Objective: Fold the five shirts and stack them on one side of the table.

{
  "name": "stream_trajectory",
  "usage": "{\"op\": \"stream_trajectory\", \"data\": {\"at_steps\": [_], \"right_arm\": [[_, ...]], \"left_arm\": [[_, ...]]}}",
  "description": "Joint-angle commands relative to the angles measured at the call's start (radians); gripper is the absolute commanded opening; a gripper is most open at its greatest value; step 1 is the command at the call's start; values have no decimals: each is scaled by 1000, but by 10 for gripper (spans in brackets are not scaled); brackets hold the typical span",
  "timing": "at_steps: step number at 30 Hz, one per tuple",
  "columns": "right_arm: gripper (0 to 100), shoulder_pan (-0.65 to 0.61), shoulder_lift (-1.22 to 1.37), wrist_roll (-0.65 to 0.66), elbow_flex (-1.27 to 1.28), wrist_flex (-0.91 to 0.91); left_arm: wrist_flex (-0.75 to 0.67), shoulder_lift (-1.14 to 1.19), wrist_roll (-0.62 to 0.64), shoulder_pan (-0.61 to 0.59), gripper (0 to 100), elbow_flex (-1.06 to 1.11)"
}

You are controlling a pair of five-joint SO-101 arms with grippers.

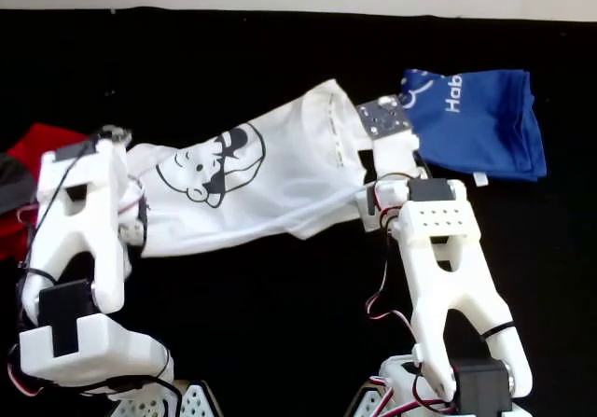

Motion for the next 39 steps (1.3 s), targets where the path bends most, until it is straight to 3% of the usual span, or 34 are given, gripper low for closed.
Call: {"op": "stream_trajectory", "data": {"at_steps": [1,6,11,25,39], "right_arm": [[6,16,-44,-12,-87,-18],[5,5,-44,37,-306,70],[5,-4,-44,44,-591,231],[5,-1,-44,114,-1353,565],[5,1,-44,164,-1736,714]], "left_arm": [[169,-8,58,22,8,-243],[367,-88,87,41,8,-578],[419,-200,87,42,8,-756],[367,-647,87,44,8,-963],[351,-708,87,44,8,-928]]}}
